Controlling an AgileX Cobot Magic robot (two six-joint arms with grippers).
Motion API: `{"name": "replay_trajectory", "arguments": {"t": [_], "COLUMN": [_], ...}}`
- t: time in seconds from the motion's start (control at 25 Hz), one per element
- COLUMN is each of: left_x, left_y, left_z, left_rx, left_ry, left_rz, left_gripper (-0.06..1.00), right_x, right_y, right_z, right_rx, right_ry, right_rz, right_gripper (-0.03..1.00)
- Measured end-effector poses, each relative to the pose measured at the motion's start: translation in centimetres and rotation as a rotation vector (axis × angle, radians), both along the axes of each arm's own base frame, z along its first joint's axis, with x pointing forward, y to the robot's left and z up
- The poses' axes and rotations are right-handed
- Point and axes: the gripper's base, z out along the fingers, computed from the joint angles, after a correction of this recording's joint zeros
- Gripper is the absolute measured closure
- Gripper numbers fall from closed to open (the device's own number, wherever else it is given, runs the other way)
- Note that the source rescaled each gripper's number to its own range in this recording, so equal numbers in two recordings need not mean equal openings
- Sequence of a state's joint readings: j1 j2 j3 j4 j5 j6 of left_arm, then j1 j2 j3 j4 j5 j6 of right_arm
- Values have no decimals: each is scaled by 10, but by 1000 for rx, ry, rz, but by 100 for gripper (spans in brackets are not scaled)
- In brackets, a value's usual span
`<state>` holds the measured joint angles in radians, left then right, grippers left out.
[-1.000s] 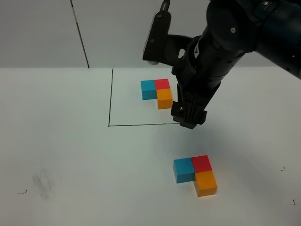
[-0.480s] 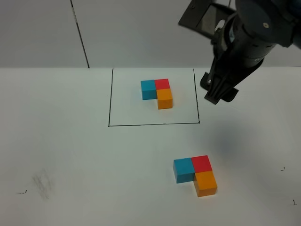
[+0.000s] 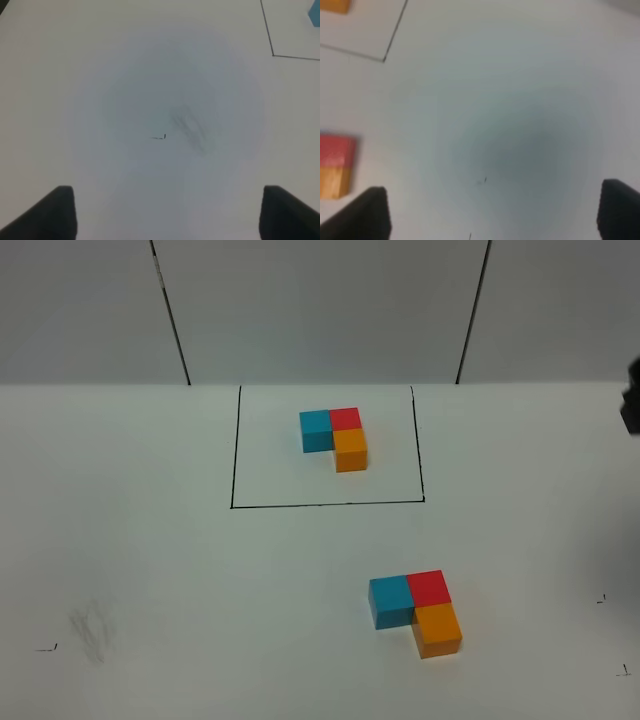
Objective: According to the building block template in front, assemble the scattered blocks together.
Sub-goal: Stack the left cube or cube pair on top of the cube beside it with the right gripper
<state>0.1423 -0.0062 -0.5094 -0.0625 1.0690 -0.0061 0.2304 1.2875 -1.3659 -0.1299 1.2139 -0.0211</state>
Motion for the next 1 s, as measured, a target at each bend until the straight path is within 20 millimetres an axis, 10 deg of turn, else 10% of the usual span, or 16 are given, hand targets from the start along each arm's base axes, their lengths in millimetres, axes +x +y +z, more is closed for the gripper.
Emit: {"name": "replay_trajectory", "arguments": {"t": [0.44,1.0], "left_x": [0,0], "left_y": [0,0], "left_z": [0,0], "left_rx": [0,0], "left_ry": [0,0], "left_rz": [0,0], "left_gripper": [30,30], "right_x": [-63,-4], "right_y": [2,40], "right_z": [-110,-192], "right_rx": [225,203], "right_ry": [124,331], "right_rz": [-42,-32], "right_gripper": [53,53]}}
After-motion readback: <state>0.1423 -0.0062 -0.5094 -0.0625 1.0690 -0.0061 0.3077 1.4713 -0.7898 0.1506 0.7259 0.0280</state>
